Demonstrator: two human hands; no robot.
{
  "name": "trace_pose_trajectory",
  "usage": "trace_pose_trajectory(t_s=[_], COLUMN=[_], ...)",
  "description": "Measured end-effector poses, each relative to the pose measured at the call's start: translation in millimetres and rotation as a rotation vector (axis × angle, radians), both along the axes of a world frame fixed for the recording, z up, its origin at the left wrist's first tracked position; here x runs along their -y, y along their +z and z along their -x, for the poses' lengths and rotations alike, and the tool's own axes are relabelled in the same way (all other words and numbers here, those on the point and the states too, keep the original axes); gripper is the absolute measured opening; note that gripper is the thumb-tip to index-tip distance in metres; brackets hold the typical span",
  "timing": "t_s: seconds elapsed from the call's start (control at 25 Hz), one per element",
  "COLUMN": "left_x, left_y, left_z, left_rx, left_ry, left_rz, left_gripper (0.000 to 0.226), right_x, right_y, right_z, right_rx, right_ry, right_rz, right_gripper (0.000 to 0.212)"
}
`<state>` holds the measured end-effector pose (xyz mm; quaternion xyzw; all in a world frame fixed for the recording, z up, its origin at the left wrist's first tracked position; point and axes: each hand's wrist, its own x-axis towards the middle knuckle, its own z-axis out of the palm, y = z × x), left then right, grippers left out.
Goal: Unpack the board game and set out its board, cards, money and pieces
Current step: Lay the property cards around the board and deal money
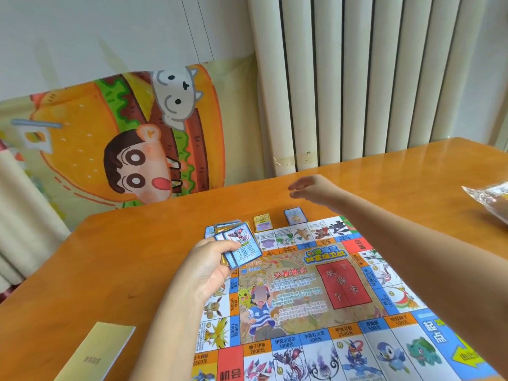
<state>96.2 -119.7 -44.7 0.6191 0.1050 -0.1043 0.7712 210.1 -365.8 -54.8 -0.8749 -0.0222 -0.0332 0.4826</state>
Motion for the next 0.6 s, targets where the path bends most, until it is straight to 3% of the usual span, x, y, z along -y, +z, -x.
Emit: trace_pose_trajectory(t_s=[0.16,0.32,0.48,0.6], left_x=[6.3,19.3,30.9,33.9], left_y=[4.8,18.3,32.0,44.3], left_z=[7.8,22.7,35.6,50.4], left_rx=[0.199,0.383,0.468,0.487], left_ry=[0.017,0.054,0.026,0.017], left_rz=[-0.197,-0.224,-0.187,-0.154], left_gripper=[0.02,0.025,0.025,0.022], right_x=[-23.0,-36.0,-35.9,-33.5], right_y=[43.0,88.4,107.1,101.5], right_z=[27.0,64.7,98.3,123.1], right_rx=[-0.036,-0.129,-0.162,-0.201], right_ry=[0.241,0.494,0.497,0.435], right_rz=[-0.119,-0.095,0.037,0.015], right_gripper=[0.029,0.021,0.014,0.008])
